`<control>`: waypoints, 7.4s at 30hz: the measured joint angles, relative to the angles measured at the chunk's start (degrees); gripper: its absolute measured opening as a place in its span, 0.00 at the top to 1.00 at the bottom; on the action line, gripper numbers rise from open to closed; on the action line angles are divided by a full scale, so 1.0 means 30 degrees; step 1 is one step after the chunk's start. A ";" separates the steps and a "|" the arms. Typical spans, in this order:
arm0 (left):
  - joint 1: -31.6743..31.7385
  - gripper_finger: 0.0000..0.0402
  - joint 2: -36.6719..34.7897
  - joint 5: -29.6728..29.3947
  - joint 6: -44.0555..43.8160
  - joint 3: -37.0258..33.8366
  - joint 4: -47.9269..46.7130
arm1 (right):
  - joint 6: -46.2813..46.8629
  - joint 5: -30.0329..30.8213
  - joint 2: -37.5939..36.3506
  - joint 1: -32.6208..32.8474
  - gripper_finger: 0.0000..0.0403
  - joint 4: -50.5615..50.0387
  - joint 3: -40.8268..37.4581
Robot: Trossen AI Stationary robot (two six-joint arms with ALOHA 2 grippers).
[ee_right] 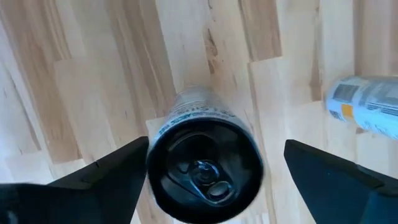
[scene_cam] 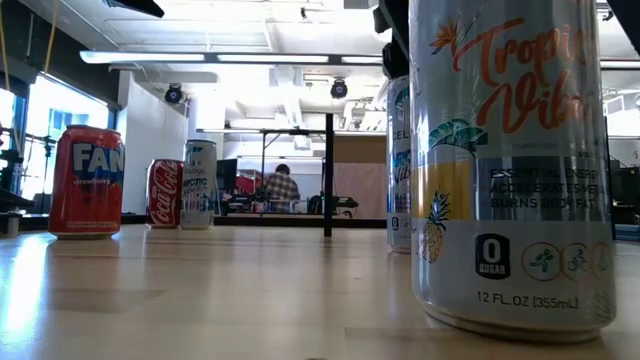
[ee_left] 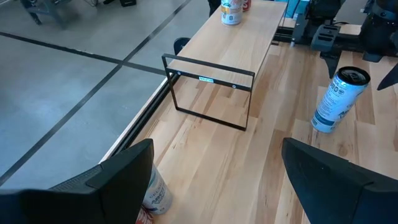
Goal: Place canned beverage on shelf
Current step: Put the white soda can on the shelf
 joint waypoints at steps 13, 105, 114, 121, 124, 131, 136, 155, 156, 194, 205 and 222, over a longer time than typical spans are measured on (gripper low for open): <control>-0.0002 0.17 -0.0004 0.0000 0.0000 -0.0003 -0.0001 | 0.6533 -0.0274 -0.2252 0.0000 0.11 0.0007 0.0054; 0.0002 0.17 -0.0003 0.0000 0.0000 -0.0007 0.0002 | 9.4482 1.5420 0.2898 0.9741 0.11 0.1814 -0.0303; -0.0006 0.17 0.0002 0.0003 0.0000 -0.0007 0.0002 | 9.4724 1.5512 0.2898 0.9629 0.11 0.1609 -0.0296; 0.0002 0.17 -0.0004 0.0000 0.0000 -0.0007 0.0002 | 9.5160 1.5802 0.2898 0.8610 0.11 0.1232 -0.0289; -0.0003 0.17 0.0000 0.0000 0.0000 0.0000 0.0002 | 9.5160 1.5820 0.2898 0.8002 0.11 0.1218 -0.0289; -0.0005 0.17 -0.0004 0.0000 0.0000 -0.0007 -0.0006 | 9.5257 1.5205 0.2906 0.6944 0.11 0.0728 -0.0289; -0.0006 0.17 -0.0005 0.0000 0.0000 0.0000 -0.0004 | 9.5352 1.4996 0.2906 0.6326 0.11 0.0393 -0.0289; -0.0001 0.17 0.0003 0.0000 0.0000 0.0000 -0.0006 | 9.5524 1.4779 0.2928 0.5486 0.32 0.1342 -0.1877; -0.0006 0.17 -0.0002 0.0000 0.0000 0.0000 -0.0003 | 9.5524 1.4778 0.2928 0.5486 0.36 0.1341 -0.1877; -0.0006 0.17 -0.0005 0.0003 0.0000 -0.0007 -0.0006 | 9.3448 1.4376 0.2898 0.7453 0.34 0.1306 -0.0821; -0.0006 0.17 -0.0001 0.0000 0.0000 0.0000 -0.0002 | 9.2821 1.6259 0.2898 0.6888 0.13 -0.0007 -0.0821; 0.0002 0.17 -0.0005 0.0000 0.0000 -0.0003 0.0002 | 9.2772 1.5865 0.2898 0.5863 0.01 0.0002 -0.1374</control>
